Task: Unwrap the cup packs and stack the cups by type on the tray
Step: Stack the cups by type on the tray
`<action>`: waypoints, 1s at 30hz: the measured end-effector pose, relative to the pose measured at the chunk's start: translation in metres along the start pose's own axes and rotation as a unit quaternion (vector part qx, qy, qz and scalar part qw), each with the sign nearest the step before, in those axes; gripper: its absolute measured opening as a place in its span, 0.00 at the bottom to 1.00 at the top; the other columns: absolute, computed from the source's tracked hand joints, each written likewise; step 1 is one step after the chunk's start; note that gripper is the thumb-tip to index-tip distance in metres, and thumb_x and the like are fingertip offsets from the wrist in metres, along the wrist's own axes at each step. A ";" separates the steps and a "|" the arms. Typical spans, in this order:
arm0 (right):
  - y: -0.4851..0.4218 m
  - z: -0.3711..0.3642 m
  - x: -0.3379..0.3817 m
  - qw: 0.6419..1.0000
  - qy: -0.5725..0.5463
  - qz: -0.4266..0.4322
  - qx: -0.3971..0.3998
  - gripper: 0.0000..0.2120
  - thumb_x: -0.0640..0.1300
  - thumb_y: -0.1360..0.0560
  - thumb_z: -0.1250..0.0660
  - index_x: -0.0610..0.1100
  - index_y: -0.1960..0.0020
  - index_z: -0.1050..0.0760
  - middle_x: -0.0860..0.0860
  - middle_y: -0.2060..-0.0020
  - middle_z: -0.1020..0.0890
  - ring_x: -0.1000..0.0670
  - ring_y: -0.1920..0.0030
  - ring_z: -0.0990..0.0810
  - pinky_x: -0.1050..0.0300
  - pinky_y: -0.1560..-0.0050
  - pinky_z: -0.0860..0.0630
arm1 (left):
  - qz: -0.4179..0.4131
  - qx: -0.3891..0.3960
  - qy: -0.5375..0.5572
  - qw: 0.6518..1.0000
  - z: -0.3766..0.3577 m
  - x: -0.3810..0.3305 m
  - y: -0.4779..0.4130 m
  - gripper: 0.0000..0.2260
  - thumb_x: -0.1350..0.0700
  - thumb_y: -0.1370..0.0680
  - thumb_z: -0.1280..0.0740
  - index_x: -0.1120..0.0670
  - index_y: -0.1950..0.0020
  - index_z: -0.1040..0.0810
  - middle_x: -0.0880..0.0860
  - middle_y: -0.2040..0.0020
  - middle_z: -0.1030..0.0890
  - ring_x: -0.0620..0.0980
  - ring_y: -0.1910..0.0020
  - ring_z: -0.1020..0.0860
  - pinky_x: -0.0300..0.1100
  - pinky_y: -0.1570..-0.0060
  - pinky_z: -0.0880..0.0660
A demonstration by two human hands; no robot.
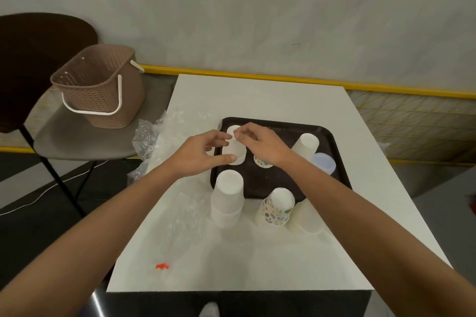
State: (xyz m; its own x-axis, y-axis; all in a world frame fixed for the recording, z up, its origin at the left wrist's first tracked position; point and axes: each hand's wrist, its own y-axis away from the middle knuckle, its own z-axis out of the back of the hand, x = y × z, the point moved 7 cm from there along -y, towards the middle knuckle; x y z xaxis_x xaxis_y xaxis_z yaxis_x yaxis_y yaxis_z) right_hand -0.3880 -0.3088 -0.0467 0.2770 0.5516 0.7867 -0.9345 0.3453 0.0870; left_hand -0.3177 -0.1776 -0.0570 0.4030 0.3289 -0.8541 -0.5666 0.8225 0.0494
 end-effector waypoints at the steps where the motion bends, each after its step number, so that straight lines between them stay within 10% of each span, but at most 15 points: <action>1: 0.003 -0.001 0.001 1.000 0.003 0.003 0.003 0.10 0.52 0.21 0.39 0.49 0.45 0.25 0.51 0.46 0.20 0.52 0.44 0.23 0.56 0.42 0.27 | 0.001 0.008 0.003 1.000 -0.002 0.001 0.006 0.24 0.46 0.32 0.25 0.47 0.38 0.26 0.46 0.43 0.20 0.39 0.41 0.24 0.41 0.36 0.30; 5: 0.017 -0.008 0.006 0.999 -0.010 0.013 0.028 0.03 0.51 0.24 0.35 0.54 0.51 0.24 0.56 0.53 0.20 0.55 0.49 0.23 0.62 0.49 0.28 | 0.019 0.022 0.031 0.999 -0.010 0.010 0.025 0.29 0.49 0.36 0.22 0.49 0.38 0.25 0.45 0.43 0.20 0.38 0.41 0.24 0.39 0.36 0.31; 16: 0.050 -0.037 0.009 0.990 0.028 0.023 0.139 0.26 0.49 0.38 0.20 0.53 0.42 0.24 0.58 0.52 0.20 0.55 0.48 0.21 0.59 0.45 0.23 | 0.038 0.010 -0.003 0.999 -0.043 0.031 0.054 0.32 0.53 0.39 0.19 0.48 0.38 0.26 0.43 0.47 0.20 0.43 0.47 0.21 0.41 0.44 0.24; 30: 0.064 -0.050 -0.001 0.996 0.028 0.035 0.080 0.27 0.38 0.40 0.22 0.48 0.43 0.25 0.55 0.49 0.23 0.51 0.46 0.22 0.48 0.42 0.24 | 0.068 -0.075 -0.027 0.995 -0.057 0.040 0.065 0.32 0.51 0.38 0.20 0.51 0.37 0.26 0.46 0.46 0.21 0.45 0.50 0.25 0.35 0.53 0.30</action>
State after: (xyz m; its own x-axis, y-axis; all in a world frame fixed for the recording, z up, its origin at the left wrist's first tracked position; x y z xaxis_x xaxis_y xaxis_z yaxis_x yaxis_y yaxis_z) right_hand -0.4369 -0.2497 -0.0726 0.2169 0.6129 0.7598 -0.9745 0.1817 0.1316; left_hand -0.3791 -0.1370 -0.1176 0.3514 0.4599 -0.8155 -0.7171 0.6922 0.0814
